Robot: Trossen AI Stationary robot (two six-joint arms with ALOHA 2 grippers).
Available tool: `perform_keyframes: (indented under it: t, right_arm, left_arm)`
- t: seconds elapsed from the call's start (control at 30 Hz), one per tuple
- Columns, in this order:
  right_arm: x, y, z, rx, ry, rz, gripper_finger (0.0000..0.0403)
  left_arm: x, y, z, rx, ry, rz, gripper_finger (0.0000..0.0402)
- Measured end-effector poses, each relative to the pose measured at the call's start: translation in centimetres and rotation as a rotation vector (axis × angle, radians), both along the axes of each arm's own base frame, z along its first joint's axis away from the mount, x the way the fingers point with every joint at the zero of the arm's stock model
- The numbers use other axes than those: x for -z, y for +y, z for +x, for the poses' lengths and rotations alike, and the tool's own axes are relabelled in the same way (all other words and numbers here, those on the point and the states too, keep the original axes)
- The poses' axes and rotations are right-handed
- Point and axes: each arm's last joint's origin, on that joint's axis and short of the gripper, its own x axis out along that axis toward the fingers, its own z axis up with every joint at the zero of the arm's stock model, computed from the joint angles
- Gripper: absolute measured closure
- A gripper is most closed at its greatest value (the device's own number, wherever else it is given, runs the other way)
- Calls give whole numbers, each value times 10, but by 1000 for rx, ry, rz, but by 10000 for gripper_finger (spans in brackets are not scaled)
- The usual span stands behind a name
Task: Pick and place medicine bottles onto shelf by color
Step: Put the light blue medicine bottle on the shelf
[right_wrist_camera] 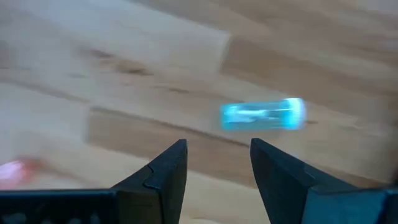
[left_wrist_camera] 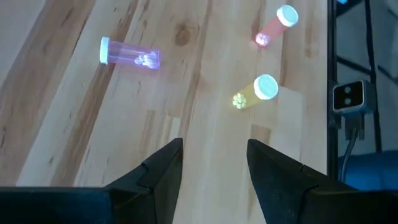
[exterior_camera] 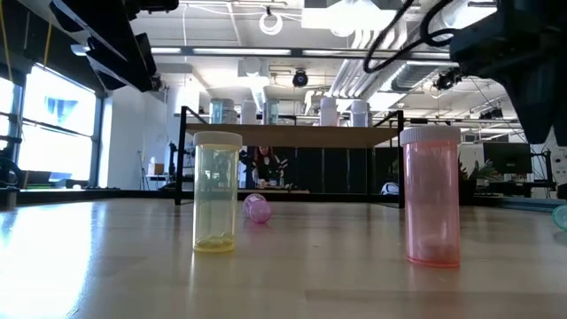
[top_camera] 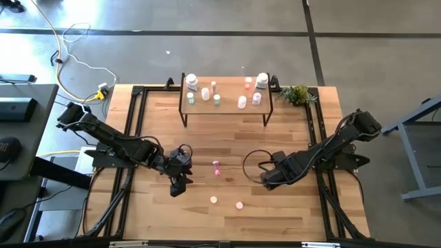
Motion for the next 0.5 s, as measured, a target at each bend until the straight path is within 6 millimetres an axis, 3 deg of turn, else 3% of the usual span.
perform_keyframes:
  t: [0.2, 0.5]
  right_arm:
    - [-1, 7, 10, -7, -111, 59, 235]
    - [0, 8, -5, 55, 8, 0, 235]
  left_arm:
    - [0, 1, 0, -46, 0, -17, 234]
    - [0, 0, 0, -31, 0, -9, 234]
